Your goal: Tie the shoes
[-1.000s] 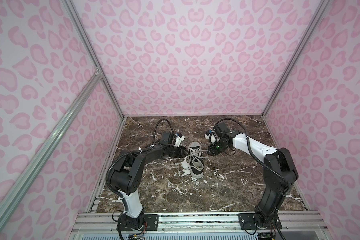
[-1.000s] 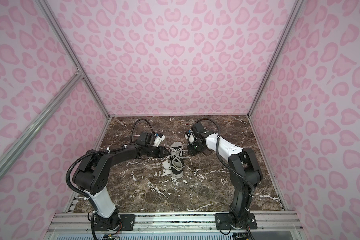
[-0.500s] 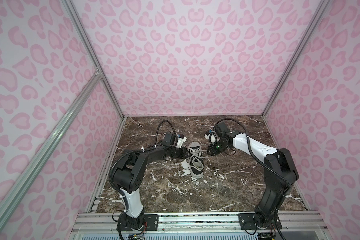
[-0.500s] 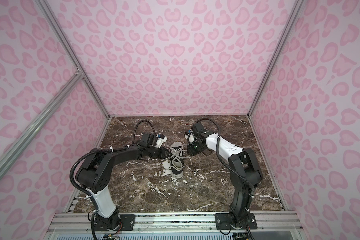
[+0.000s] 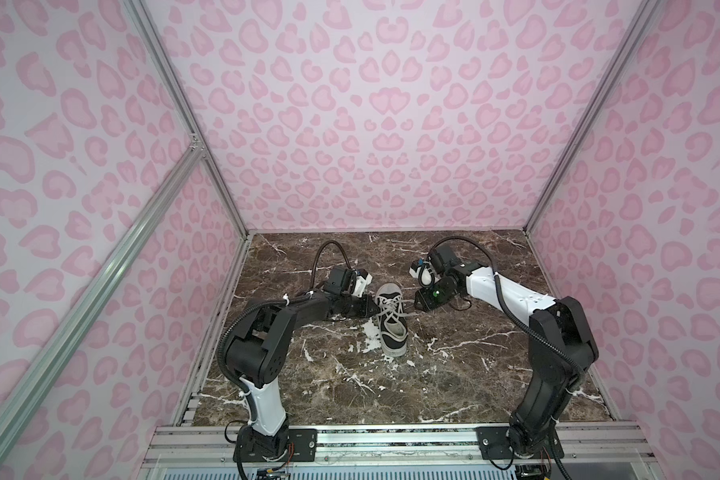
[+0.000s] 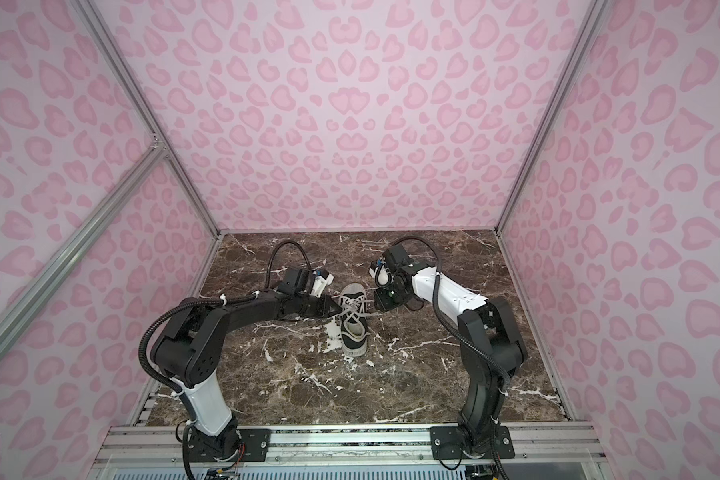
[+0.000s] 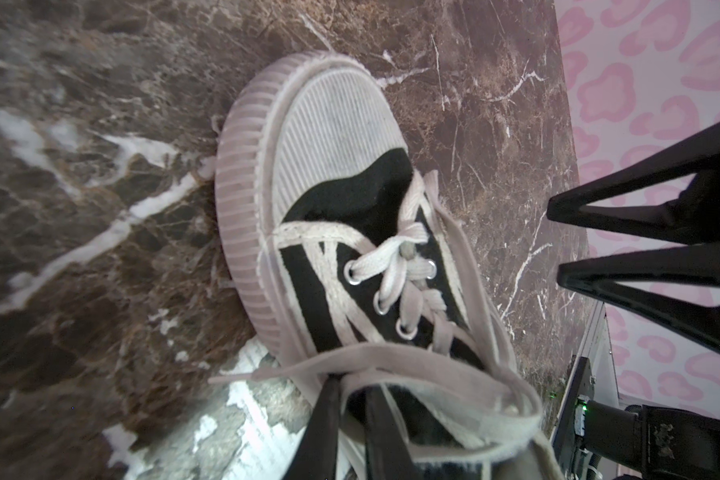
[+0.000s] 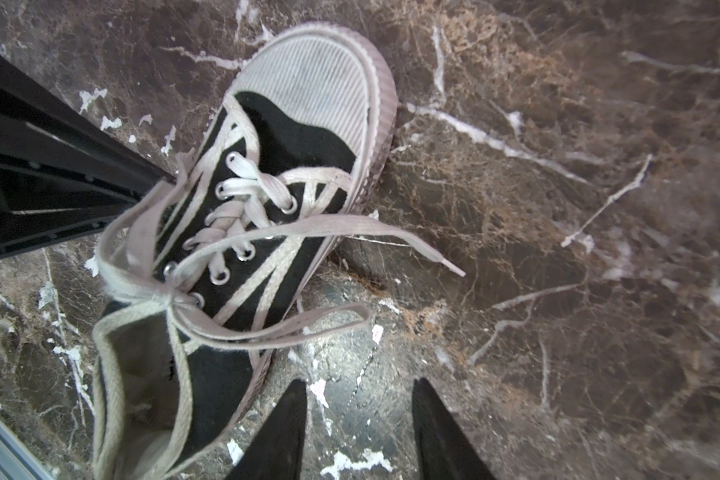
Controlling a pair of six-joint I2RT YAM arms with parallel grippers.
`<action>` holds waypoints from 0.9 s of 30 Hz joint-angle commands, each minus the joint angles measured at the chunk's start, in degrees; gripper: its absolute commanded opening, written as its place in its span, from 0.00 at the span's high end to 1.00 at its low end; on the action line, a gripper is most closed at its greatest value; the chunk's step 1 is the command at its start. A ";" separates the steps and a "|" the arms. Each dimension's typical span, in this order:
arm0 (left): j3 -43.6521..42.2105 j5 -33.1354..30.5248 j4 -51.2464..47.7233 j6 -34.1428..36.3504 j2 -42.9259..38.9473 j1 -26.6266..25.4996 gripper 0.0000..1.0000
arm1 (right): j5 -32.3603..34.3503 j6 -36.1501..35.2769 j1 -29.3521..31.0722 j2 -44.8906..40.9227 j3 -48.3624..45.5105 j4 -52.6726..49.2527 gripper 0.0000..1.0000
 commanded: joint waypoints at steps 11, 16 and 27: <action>4.48 -13.09 -12.52 6.28 -4.88 -0.01 0.96 | -2.71 2.98 1.68 -1.79 -3.16 3.42 0.55; 7.26 -15.78 -16.53 8.98 -4.73 -0.10 0.96 | -4.06 4.55 3.89 -2.26 -4.05 6.88 0.55; 15.70 -17.31 -25.63 14.95 -0.36 -0.10 0.96 | -6.58 4.09 6.54 -3.10 -6.37 18.38 0.57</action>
